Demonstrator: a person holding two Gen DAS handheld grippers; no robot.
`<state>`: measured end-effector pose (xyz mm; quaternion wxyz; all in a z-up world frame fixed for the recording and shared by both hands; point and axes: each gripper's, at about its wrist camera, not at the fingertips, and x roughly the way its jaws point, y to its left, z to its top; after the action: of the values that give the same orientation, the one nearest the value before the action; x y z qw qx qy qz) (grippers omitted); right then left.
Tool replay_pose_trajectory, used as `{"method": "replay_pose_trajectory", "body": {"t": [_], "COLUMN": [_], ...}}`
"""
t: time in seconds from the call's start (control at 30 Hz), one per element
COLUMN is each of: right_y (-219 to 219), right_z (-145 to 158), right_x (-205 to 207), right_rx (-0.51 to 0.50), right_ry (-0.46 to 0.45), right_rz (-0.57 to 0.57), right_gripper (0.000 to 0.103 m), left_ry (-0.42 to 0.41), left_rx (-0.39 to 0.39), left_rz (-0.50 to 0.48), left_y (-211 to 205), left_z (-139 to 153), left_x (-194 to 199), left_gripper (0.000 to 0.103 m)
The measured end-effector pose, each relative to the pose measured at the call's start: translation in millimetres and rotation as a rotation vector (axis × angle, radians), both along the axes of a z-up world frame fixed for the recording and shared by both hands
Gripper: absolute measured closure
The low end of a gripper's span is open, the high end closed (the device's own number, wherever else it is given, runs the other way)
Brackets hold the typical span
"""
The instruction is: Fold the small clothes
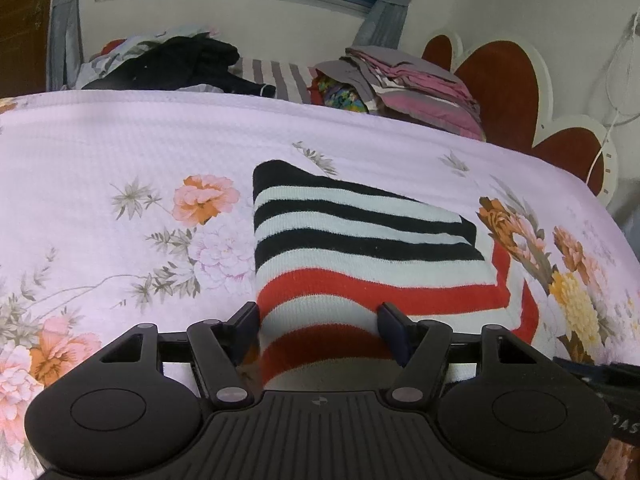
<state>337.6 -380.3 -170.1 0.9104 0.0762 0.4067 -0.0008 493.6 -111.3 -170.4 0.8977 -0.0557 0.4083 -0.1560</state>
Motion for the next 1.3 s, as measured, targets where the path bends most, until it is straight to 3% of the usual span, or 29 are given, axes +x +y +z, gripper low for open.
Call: {"method": "replay_pose_trajectory", "body": {"t": [0.37,0.6,0.7,0.83,0.9,1.07,1.3], "right_y": [4,-6,-13,-14,-20,-35,-45], "right_z": [24,5,-5,5,10,10,-16], "right_x": [-35,-58,-58,-53,-48,-25,17], "right_rx": [0.033,0.094,0.140,0.159,0.210,0.315,0.442], "right_ry": [-0.040,0.019,0.040,0.033,0.019,0.024,0.093], "right_rz": [0.006,-0.026,-0.050,-0.033,-0.047,-0.074,-0.057], "right_gripper": [0.075,0.076,0.071,0.066,0.055,0.041,0.038], "left_ry": [-0.013,0.005,0.018,0.035,0.039,0.052,0.172], "left_rx": [0.000,-0.055,-0.076,-0.092,-0.101,-0.120,-0.189], "left_rz": [-0.056,-0.069,-0.059,-0.045,-0.034,-0.019,-0.029], "left_y": [9,30,35,36,36,38,32], "left_z": [13,7,2,8,11,14,-11], "left_x": [-33,-69,-69,-62,-59,-49,-24], "left_gripper": [0.038,0.038,0.036,0.035,0.032,0.025,0.024]}}
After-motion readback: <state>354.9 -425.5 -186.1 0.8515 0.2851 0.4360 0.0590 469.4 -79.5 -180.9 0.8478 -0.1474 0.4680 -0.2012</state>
